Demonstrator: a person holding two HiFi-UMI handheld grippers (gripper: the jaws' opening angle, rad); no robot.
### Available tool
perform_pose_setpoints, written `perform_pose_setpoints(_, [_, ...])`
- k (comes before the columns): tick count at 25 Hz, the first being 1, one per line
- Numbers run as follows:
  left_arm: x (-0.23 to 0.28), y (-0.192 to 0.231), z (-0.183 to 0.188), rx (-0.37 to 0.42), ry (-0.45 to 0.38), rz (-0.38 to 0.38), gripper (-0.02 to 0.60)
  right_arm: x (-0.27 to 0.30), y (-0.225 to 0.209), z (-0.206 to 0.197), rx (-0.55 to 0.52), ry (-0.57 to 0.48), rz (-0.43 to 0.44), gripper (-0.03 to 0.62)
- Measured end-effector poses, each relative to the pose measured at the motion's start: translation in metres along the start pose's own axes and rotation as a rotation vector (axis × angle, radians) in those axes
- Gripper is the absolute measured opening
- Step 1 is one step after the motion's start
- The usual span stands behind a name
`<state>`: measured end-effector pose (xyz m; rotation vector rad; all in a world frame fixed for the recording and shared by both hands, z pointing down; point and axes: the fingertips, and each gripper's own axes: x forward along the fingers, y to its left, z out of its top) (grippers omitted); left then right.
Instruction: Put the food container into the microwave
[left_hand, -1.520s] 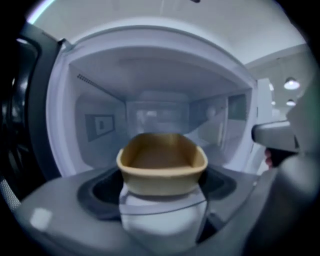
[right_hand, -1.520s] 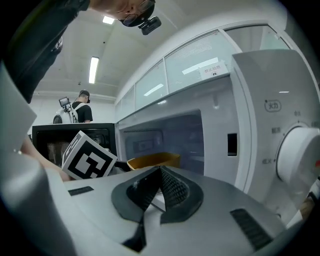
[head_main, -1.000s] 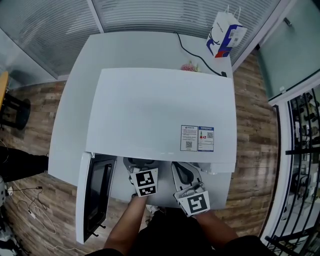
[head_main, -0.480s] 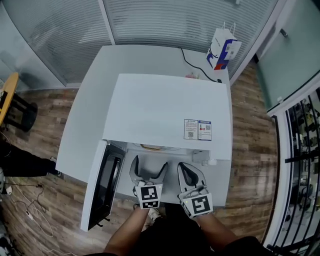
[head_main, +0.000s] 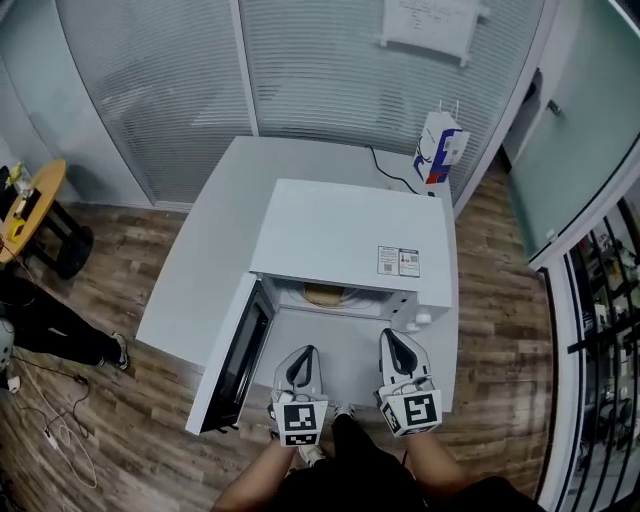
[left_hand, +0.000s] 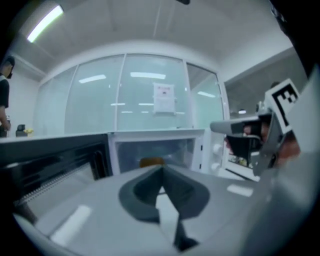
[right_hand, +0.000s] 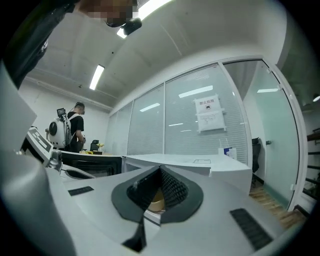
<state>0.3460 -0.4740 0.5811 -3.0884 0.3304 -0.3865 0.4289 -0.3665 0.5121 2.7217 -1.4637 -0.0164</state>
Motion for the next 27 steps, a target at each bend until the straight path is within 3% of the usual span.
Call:
perform_pose_setpoints(5, [-0.029, 0.011, 0.012, -0.035, -0.038, 0.007, 0.006, -0.020, 0.023, 0.023, -0.021, -0.022, -0.006, -0.002])
perform_pose_setpoints(12, [-0.053, 0.014, 0.022, -0.025, -0.056, 0.026, 0.006, -0.043, 0.043, 0.048, -0.028, -0.068, -0.003, -0.002])
perform_pose_setpoints(27, [-0.082, -0.002, 0.026, -0.001, -0.081, -0.004, 0.006, -0.079, 0.053, 0.066, -0.039, -0.144, -0.054, -0.002])
